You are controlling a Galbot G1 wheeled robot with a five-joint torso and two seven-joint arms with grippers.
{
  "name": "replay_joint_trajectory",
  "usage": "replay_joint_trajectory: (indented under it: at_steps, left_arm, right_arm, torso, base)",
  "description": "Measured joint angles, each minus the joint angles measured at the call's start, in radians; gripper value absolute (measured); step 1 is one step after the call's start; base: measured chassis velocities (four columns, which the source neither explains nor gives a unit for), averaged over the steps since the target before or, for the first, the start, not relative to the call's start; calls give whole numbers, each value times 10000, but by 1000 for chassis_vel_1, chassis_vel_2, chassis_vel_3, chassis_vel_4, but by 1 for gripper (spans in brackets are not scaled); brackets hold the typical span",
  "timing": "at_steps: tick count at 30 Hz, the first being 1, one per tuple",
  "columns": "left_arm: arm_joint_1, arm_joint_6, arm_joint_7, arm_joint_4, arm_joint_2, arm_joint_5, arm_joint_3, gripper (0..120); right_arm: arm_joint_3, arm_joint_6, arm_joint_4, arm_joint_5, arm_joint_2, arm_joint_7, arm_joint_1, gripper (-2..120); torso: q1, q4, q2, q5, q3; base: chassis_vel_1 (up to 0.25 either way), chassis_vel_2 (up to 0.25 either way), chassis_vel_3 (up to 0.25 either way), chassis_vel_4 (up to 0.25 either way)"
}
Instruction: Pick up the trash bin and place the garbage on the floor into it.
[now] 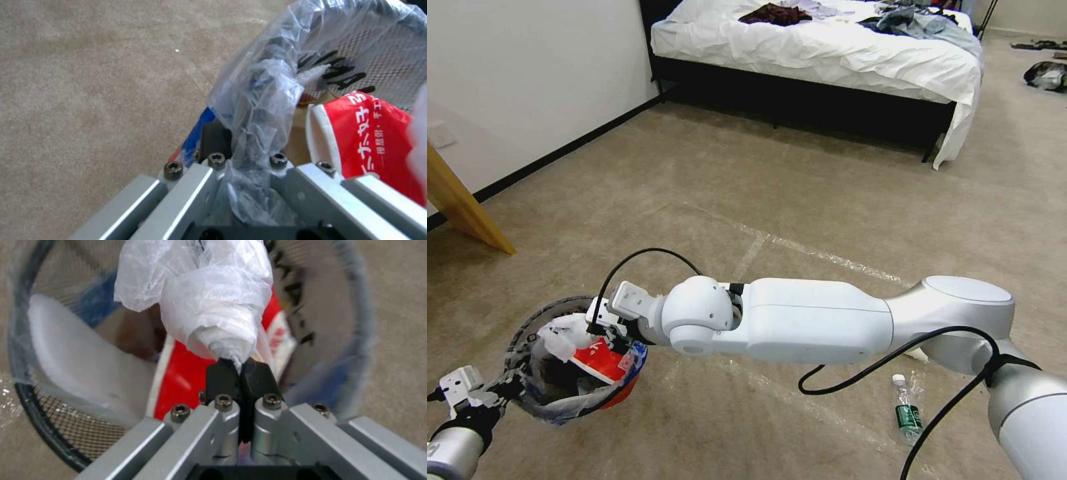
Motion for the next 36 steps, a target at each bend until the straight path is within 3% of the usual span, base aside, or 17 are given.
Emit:
replay_joint_trajectory:
  at_steps: [20, 36]
  left_arm:
    - [-87, -11, 25, -39, -184, 19, 47, 1]
    - [41, -55, 116, -180, -230, 50, 15, 1]
  right_arm:
    - [-857, 16, -1067, -56, 1234, 19, 204, 0]
    - [-1105, 17, -1754, -547, 1365, -155, 79, 0]
  torso:
    - [0, 1, 0, -1, 0]
    - [0, 1, 0, 0, 0]
  base:
    - [0, 0, 0, 0]
    - [0, 0, 0, 0]
